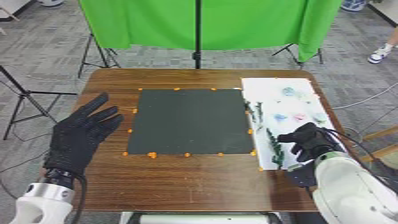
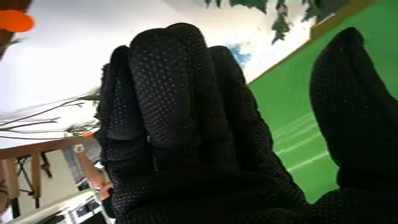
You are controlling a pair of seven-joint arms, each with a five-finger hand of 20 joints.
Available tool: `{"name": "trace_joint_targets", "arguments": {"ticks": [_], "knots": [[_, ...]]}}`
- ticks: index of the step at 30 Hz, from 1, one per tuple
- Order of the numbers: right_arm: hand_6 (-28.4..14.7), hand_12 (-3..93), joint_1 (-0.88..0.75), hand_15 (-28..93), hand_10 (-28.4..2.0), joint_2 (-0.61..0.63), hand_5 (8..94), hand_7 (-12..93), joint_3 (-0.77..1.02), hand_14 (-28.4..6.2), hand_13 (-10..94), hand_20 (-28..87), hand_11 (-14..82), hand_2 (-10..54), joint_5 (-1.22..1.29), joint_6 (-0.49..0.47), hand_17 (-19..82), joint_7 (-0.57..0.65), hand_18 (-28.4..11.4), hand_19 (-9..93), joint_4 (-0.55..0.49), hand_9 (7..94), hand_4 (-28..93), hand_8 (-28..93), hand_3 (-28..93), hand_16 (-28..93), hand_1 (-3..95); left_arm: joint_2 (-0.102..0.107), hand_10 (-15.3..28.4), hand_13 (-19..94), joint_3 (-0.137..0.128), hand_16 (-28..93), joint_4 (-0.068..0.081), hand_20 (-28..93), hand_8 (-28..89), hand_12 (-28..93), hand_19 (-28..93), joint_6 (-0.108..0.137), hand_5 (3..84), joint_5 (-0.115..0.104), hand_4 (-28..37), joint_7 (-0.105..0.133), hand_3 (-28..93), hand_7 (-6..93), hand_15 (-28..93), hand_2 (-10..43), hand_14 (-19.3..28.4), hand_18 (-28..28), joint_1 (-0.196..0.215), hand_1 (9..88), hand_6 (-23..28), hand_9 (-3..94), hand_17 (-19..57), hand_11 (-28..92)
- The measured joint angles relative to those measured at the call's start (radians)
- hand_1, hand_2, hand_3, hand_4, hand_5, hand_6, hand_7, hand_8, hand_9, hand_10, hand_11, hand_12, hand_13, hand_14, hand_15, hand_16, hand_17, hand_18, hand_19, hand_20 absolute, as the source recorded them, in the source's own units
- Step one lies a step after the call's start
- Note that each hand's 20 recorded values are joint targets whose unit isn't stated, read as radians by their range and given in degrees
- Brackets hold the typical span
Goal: Arrange flowers
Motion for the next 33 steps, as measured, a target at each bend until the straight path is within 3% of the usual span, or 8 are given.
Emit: {"name": "trace_joint_targets", "arguments": {"ticks": [13,24,29,33], "knots": [[-10.3,15.6,0.15,70,-20.1,0.02,59.8,17,-0.248,-13.7,69,4,32.4,-6.9,-0.189,-0.062,39,0.114,-25.0,93,0.023,67.4,-23,-12,69,11,31.8,0.0,21.3,22,0.011,-9,0.003,8,-10,11,54,-0.001,34.8,-0.001,-23.4,0.003,76,15.4,49,6.8,28.4,27.3,-0.007,22.8,9.2,30.9,-12.5,25],[-10.5,16.1,0.399,69,-20.1,0.015,62.0,18,-0.572,-13.3,69,3,33.4,-9.2,-0.339,-0.174,39,0.185,-24.8,93,0.092,68.0,-23,-11,68,11,33.9,0.001,21.4,22,0.011,-9,0.006,8,-10,11,54,-0.004,35.0,-0.001,-23.1,-0.001,76,15.2,49,6.9,28.4,27.1,-0.013,22.9,9.4,31.0,-12.6,25],[-7.9,18.4,0.499,70,-17.7,-0.013,68.0,27,-0.653,-11.3,72,7,42.1,-9.5,-0.337,-0.212,41,0.203,-23.9,93,0.127,71.3,-25,-12,70,12,39.5,0.001,21.4,22,0.012,-9,0.009,8,-10,11,54,-0.006,35.0,-0.001,-23.0,-0.003,76,15.2,48,7.0,28.4,27.0,-0.019,22.8,9.4,30.9,-12.5,25],[-5.1,21.6,0.579,70,-14.8,-0.025,74.6,36,-0.726,-8.7,78,16,47.5,-9.5,-0.344,-0.218,44,0.211,-23.1,93,0.159,77.7,-28,7,64,15,50.5,0.001,21.4,22,0.012,-8,0.009,8,-10,11,53,-0.007,35.0,-0.001,-22.8,-0.004,76,15.1,48,7.0,28.4,27.0,-0.021,22.7,9.4,30.9,-12.6,25]]}}
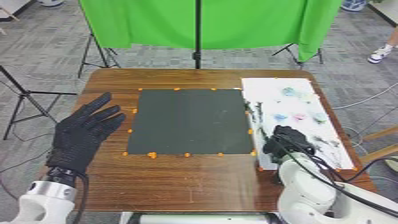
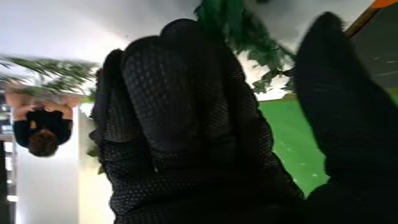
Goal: Arrange flowers
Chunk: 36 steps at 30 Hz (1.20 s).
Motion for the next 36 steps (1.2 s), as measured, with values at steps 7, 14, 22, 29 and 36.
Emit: {"name": "trace_joint_targets", "arguments": {"ticks": [7,14,22,29,36], "knots": [[-2.9,25.4,0.027,69,-12.4,-0.027,83.6,34,-0.02,-7.3,84,26,46.7,-9.5,-0.004,-0.029,49,0.0,-22.2,93,0.039,85.9,-28,13,65,18,56.3,0.0,21.4,22,-0.001,-8,0.0,8,-10,11,53,-0.002,35.0,0.0,-22.8,-0.002,76,15.1,48,7.0,28.4,27.0,-0.002,22.8,9.4,30.8,-12.6,25],[-3.6,23.9,0.006,69,-12.5,-0.032,85.3,32,-0.004,-7.3,86,29,47.5,-9.5,-0.024,-0.013,50,0.001,-22.7,93,0.041,87.3,-28,15,69,19,55.4,0.0,21.4,22,-0.007,-8,0.0,8,-10,11,53,-0.002,35.1,0.0,-22.9,-0.002,76,15.2,48,6.9,28.4,27.0,0.0,22.8,9.4,30.9,-12.6,25],[-3.9,23.4,-0.083,69,-12.6,-0.012,86.3,32,0.064,-7.4,87,31,47.1,-9.5,-0.059,0.08,50,0.001,-23.0,93,0.031,88.3,-27,17,70,19,55.3,0.0,21.4,22,-0.011,-8,-0.002,8,-10,11,53,-0.003,35.2,0.001,-23.0,-0.002,76,15.3,48,6.9,28.4,27.0,0.0,22.8,9.5,31.0,-12.6,25],[-4.1,23.3,-0.098,69,-12.8,0.02,86.8,31,0.092,-7.5,87,32,47.2,-9.5,-0.094,0.11,51,-0.003,-23.3,93,-0.004,88.6,-26,18,70,20,55.3,0.0,21.4,22,-0.016,-8,-0.008,8,-10,11,53,-0.003,35.4,0.002,-23.2,-0.002,76,15.3,49,6.9,28.4,27.1,0.001,22.8,9.6,31.1,-12.6,25],[-4.3,23.4,-0.001,70,-12.8,0.019,87.1,31,0.051,-7.5,87,33,47.2,-9.5,-0.1,0.124,51,-0.039,-23.3,93,-0.039,88.9,-25,18,70,20,55.5,0.005,21.5,22,-0.019,-8,-0.019,8,-10,11,53,-0.003,35.5,0.005,-23.3,-0.002,76,15.2,49,6.8,28.4,27.1,0.001,22.7,9.7,31.2,-12.6,25]]}}
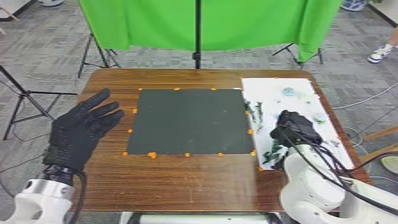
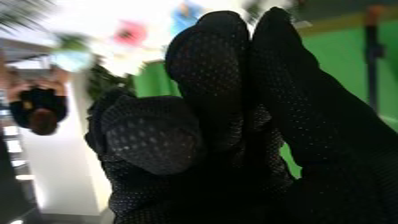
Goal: Arrange flowers
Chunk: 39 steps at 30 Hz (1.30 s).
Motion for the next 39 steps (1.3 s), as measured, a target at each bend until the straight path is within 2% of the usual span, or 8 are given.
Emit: {"name": "trace_joint_targets", "arguments": {"ticks": [4,8,9,12,13,18,25,39], "knots": [[-4.2,23.9,0.109,70,-13.0,-0.029,86.4,31,-0.079,-7.9,86,33,47.6,-9.5,0.0,-0.002,50,-0.014,-23.6,93,0.0,87.7,-23,19,69,20,54.2,0.007,21.4,22,-0.001,-8,-0.003,8,-10,11,53,0.0,35.5,0.001,-23.4,0.002,76,15.2,49,6.8,28.4,27.1,-0.002,22.7,9.6,31.2,-12.6,25],[-4.9,23.4,0.155,70,-14.1,-0.069,82.4,31,-0.065,-8.5,83,31,47.5,-9.5,0.008,-0.041,48,-0.017,-24.0,93,-0.007,84.3,-21,16,68,20,47.7,0.012,21.4,22,-0.002,-8,-0.006,8,-10,11,53,0.0,35.5,0.001,-23.4,0.006,77,15.3,49,6.7,28.4,27.0,-0.001,22.6,9.6,31.2,-12.6,25],[-5.0,23.4,0.154,70,-14.5,-0.075,82.0,31,-0.041,-8.9,83,30,47.1,-9.5,0.017,-0.062,48,-0.019,-24.1,93,-0.013,83.8,-21,14,69,20,44.7,0.012,21.4,22,-0.004,-9,-0.008,8,-10,11,53,0.001,35.5,0.001,-23.4,0.008,77,15.3,49,6.6,28.4,27.0,0.003,22.7,9.5,31.2,-12.6,25],[-5.7,23.1,0.129,70,-15.9,-0.08,80.4,32,0.057,-9.7,82,29,46.2,-8.4,0.067,-0.146,48,-0.026,-24.5,93,-0.037,82.4,-20,-6,70,19,38.8,0.012,21.3,22,-0.019,-9,-0.015,8,-10,11,53,0.001,35.6,0.001,-23.5,0.016,77,15.3,49,6.4,28.4,27.0,0.021,22.7,9.5,31.2,-12.6,25],[-6.0,23.0,0.115,70,-16.2,-0.079,80.1,32,0.091,-10.1,81,29,45.9,-8.3,0.089,-0.171,48,-0.026,-24.5,93,-0.045,82.2,-20,-8,70,19,37.7,0.012,21.3,22,-0.023,-9,-0.018,8,-10,11,53,0.002,35.5,0.001,-23.5,0.019,77,15.4,49,6.4,28.4,27.0,0.029,22.6,9.4,31.2,-12.6,25],[-7.5,22.6,0.024,69,-17.3,-0.063,79.7,30,0.173,-10.9,81,27,44.5,-7.1,0.148,-0.23,48,-0.019,-24.9,93,-0.062,81.5,-20,-8,68,18,34.4,0.011,21.2,22,-0.03,-9,-0.021,8,-10,11,53,0.002,35.5,0.001,-23.8,0.027,77,15.5,49,6.3,28.4,26.9,0.053,22.6,9.3,31.1,-12.6,25],[-8.1,22.2,-0.074,68,-17.8,-0.059,81.2,28,0.199,-10.7,83,25,42.3,-6.2,0.199,-0.356,51,0.017,-25.5,93,-0.059,83.3,-20,-7,66,17,32.2,0.011,21.2,22,-0.022,-9,-0.018,8,-10,11,53,0.002,35.6,0.001,-24.0,0.025,77,15.6,49,6.4,28.4,26.9,0.044,22.7,9.4,31.2,-12.5,26],[-7.7,23.0,-0.048,67,-17.5,-0.062,83.1,27,0.13,-10.2,85,27,41.0,-5.4,0.224,-0.421,52,0.081,-25.5,93,-0.007,85.5,-20,-5,64,19,31.4,0.01,21.2,22,-0.018,-9,-0.016,8,-10,11,53,0.002,35.7,0.001,-24.0,0.02,77,15.5,49,6.3,28.4,27.0,0.032,22.6,9.5,31.2,-12.6,26]]}}
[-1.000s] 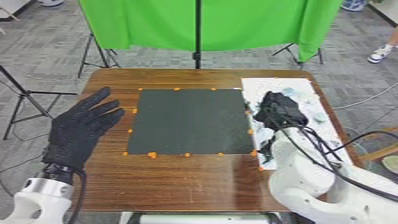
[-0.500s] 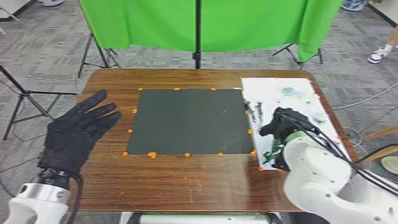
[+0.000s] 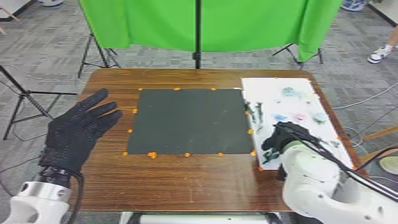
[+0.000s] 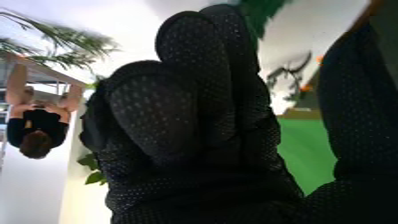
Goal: Arrange flowers
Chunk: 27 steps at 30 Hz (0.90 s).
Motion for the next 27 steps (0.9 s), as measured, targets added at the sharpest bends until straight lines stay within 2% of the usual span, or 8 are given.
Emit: {"name": "trace_joint_targets", "arguments": {"ticks": [7,10,11,13,15,16,19,27], "knots": [[-7.7,23.2,0.062,67,-17.5,-0.006,83.1,27,-0.099,-10.1,85,27,41.0,-5.8,-0.005,-0.005,52,0.017,-25.4,93,0.045,85.4,-20,-5,65,19,32.3,0.0,21.3,22,0.005,-9,0.004,8,-10,11,53,0.0,35.7,0.0,-24.1,-0.007,77,15.6,49,6.4,28.4,27.0,-0.009,22.7,9.5,31.4,-12.6,26],[-6.7,23.2,0.09,67,-16.8,-0.01,82.4,29,-0.135,-9.9,84,30,41.8,-6.5,-0.018,-0.002,50,0.022,-25.2,93,0.057,84.8,-21,-6,69,19,38.2,0.0,21.4,22,0.005,-9,0.004,8,-10,11,54,0.0,35.8,0.0,-24.1,-0.008,77,15.6,49,6.4,28.4,27.0,-0.009,22.7,9.5,31.4,-12.6,26],[-6.3,23.2,0.098,68,-16.6,-0.01,82.0,29,-0.148,-9.8,84,30,42.0,-6.8,-0.025,0.001,50,0.022,-25.1,93,0.06,84.6,-22,-4,70,19,39.6,0.0,21.4,22,0.005,-9,0.005,8,-10,11,54,0.0,35.8,-0.001,-24.2,-0.008,77,15.6,49,6.4,28.4,27.0,-0.009,22.7,9.5,31.4,-12.6,26],[-6.3,23.2,0.114,69,-16.4,-0.01,81.3,28,-0.177,-9.6,83,31,42.2,-8.2,-0.049,0.012,50,0.021,-24.9,93,0.066,84.3,-24,10,70,19,43.3,0.0,21.4,22,0.005,-9,0.005,8,-10,11,54,0.0,35.8,-0.001,-24.2,-0.008,77,15.6,49,6.4,28.4,27.0,-0.009,22.7,9.5,31.5,-12.6,26],[-6.1,23.2,0.123,69,-16.2,-0.01,81.0,28,-0.201,-9.5,83,31,42.3,-8.5,-0.08,0.023,50,0.018,-24.9,93,0.074,84.0,-25,13,70,19,44.4,0.0,21.4,22,0.005,-9,0.005,8,-10,11,54,0.0,35.8,-0.001,-24.1,-0.008,77,15.6,49,6.4,28.4,27.0,-0.009,22.7,9.6,31.5,-12.6,26],[-5.9,23.0,0.124,69,-15.8,-0.011,81.2,28,-0.207,-9.1,83,32,42.2,-8.9,-0.089,0.028,49,0.015,-24.6,93,0.078,84.0,-26,16,70,19,48.8,0.0,21.3,22,0.005,-9,0.005,8,-10,11,54,0.0,35.8,-0.001,-24.1,-0.009,77,15.6,49,6.4,28.4,27.1,-0.009,22.7,9.6,31.5,-12.6,26],[-5.3,25.5,0.124,69,-14.4,-0.012,81.7,28,-0.208,-8.3,83,32,40.4,-8.4,-0.096,0.037,49,0.007,-23.8,93,0.084,84.5,-27,19,71,19,55.6,-0.001,21.4,22,0.005,-9,0.005,8,-10,11,54,0.0,35.8,-0.001,-24.2,-0.009,77,15.6,49,6.5,28.4,27.0,-0.009,22.7,9.5,31.5,-12.6,26],[-4.6,26.9,0.098,71,-14.3,0.005,81.9,29,-0.2,-7.9,83,36,41.7,-8.0,-0.119,0.116,49,-0.028,-23.3,93,0.084,85.6,-28,23,75,19,55.5,-0.004,21.4,22,0.004,-9,0.005,8,-10,11,54,0.0,35.8,-0.001,-24.0,-0.011,77,15.5,49,6.6,28.4,27.0,-0.009,22.8,9.6,31.5,-12.5,26]]}}
